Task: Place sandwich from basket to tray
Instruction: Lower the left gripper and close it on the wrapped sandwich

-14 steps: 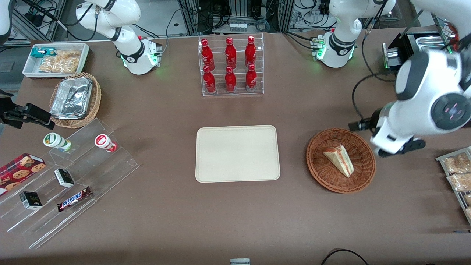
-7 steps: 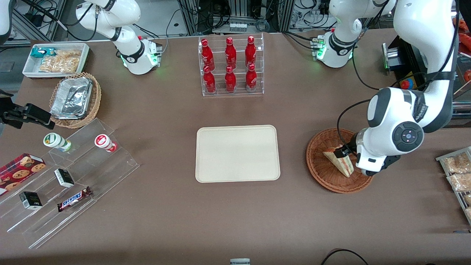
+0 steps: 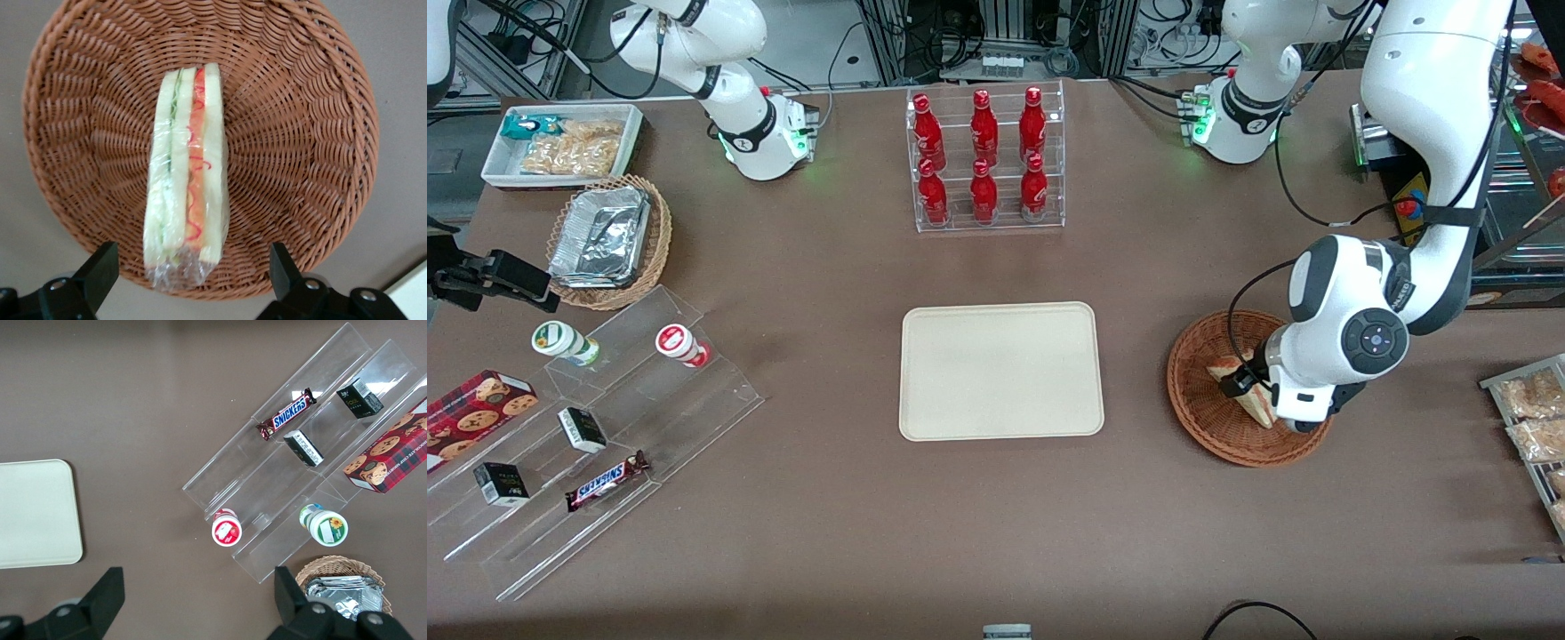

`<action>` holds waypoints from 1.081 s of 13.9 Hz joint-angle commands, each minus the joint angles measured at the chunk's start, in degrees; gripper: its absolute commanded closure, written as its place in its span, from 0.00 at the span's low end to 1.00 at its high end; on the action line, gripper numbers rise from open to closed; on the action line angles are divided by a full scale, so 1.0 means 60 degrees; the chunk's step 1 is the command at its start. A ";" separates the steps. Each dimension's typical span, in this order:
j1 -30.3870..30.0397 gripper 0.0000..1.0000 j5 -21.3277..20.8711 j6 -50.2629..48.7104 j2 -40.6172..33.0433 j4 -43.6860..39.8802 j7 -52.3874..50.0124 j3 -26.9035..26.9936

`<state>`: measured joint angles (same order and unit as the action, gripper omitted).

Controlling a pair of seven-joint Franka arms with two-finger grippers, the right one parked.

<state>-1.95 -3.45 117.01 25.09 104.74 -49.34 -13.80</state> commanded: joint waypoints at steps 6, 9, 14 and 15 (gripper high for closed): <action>-0.0012 0.16 -0.0158 0.0669 0.0418 0.0238 -0.0317 0.0103; -0.0012 0.70 -0.0143 0.0669 0.0418 0.0238 -0.0332 0.0103; 0.0017 0.86 -0.0536 0.0582 0.0083 0.0151 -0.0185 0.0088; 0.0075 0.86 -0.0567 0.0509 -0.0093 0.0122 -0.0185 0.0059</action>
<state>-1.95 -5.26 120.38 27.62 104.82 -50.06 -13.17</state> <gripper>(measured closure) 0.806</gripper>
